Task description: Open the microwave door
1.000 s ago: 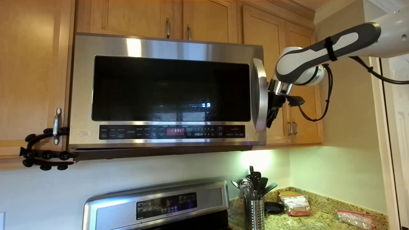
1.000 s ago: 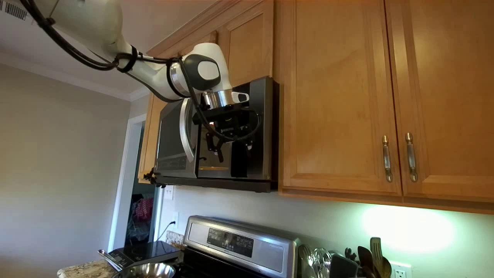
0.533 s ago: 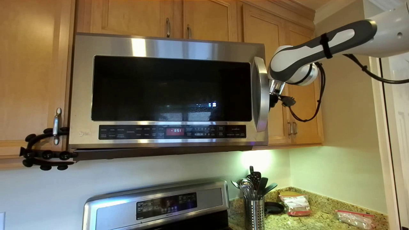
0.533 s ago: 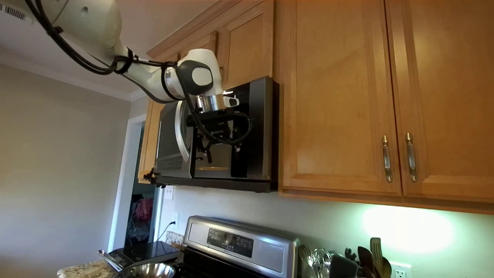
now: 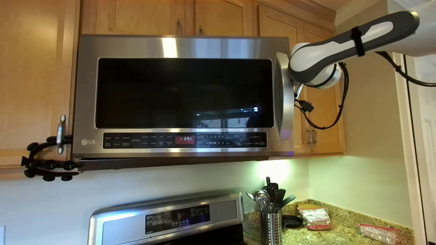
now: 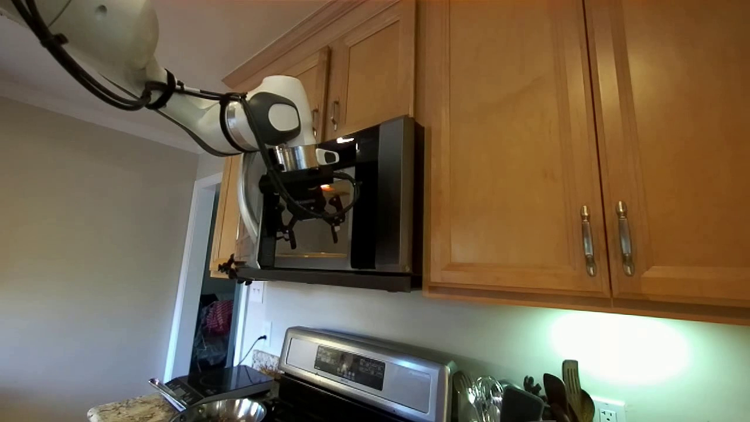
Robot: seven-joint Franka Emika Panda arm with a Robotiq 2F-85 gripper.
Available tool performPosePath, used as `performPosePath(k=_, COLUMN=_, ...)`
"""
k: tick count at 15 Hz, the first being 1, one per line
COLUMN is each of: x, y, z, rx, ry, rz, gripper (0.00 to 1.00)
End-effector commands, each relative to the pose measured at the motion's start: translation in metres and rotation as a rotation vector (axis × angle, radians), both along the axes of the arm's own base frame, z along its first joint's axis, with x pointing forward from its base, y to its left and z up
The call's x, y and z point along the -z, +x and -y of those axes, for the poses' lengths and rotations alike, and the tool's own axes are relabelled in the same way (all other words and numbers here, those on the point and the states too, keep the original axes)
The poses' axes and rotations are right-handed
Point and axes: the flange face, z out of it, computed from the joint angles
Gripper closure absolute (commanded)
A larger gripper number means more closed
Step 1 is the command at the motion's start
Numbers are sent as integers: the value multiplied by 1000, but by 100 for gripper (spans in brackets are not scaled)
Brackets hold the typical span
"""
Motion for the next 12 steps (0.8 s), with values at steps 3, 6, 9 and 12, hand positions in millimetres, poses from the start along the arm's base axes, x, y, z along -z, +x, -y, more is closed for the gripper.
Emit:
performPosePath(k=3, x=5, y=-36, z=1, rx=19, ry=21, rz=-12, gripper=0)
performPosePath(k=6, x=5, y=-50, z=8, rx=33, ry=34, rz=-21, gripper=0)
performPosePath(k=9, x=3, y=-61, z=30, rx=109, ry=65, rz=-28, gripper=0)
performPosePath(k=12, x=5, y=-65, z=58, rx=180, ry=95, rz=-54, gripper=0)
